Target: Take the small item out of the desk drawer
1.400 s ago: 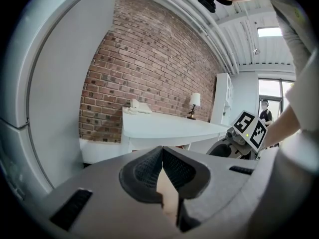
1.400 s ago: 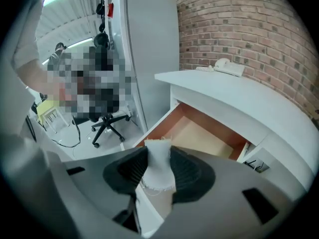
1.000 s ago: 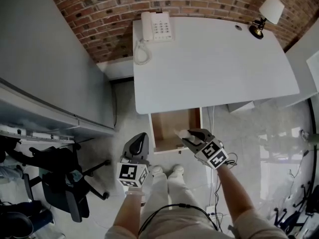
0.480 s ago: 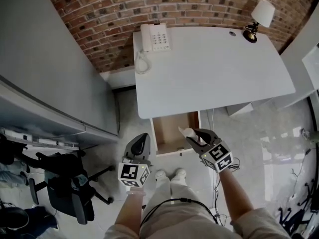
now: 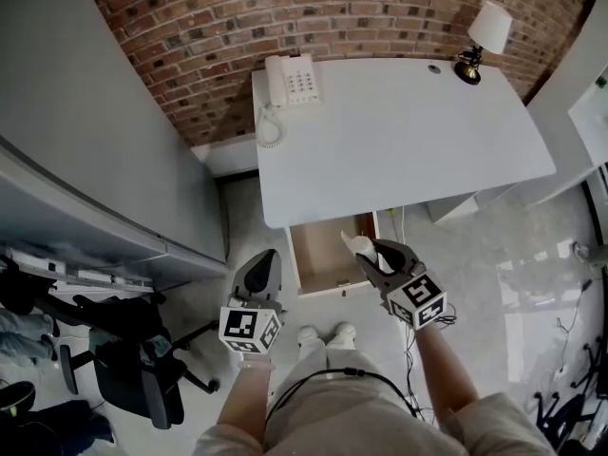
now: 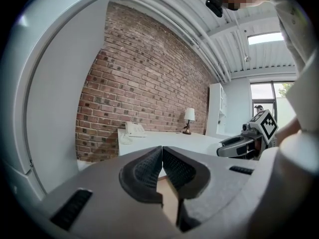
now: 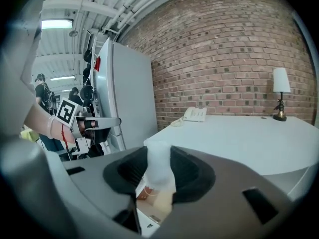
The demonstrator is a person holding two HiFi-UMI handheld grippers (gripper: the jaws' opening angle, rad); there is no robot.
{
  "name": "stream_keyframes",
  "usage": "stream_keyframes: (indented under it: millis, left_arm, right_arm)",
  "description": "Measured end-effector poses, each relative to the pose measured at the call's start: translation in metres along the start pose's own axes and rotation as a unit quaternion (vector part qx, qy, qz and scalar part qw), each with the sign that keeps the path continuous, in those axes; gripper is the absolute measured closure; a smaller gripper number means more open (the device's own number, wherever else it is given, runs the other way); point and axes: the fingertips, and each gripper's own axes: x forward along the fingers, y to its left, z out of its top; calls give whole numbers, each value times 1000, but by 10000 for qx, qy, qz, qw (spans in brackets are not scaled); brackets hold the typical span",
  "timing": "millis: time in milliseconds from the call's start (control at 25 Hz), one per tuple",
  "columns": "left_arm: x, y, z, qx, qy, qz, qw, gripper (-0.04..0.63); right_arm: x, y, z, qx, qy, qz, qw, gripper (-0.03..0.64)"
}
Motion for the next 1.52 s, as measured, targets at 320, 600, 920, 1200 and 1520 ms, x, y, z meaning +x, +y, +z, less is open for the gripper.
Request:
stream_keyframes:
  millis: [320, 600, 920, 1200, 1520]
  left_arm:
    - [-7, 0, 20, 8, -178, 3, 9998, 589]
    - [-16, 4, 39, -20, -323, 77, 9994, 590]
    - [-23, 4, 54, 130, -451, 72, 9989, 590]
    - [-31, 7, 70, 117, -606, 156, 9980, 589]
    - [-39, 14, 77, 244, -655, 265, 9972, 590]
  right_arm:
    - [-12, 2, 21, 21, -243, -190, 9995, 466]
    - [-24, 0, 42, 6, -480, -400, 9980, 466]
    - [-35, 1, 63, -17, -814, -519, 9953, 466]
    - [-46, 1, 75, 41, -1091, -634, 9920, 466]
    - [-49, -3, 86, 42, -1255, -775, 9891, 466]
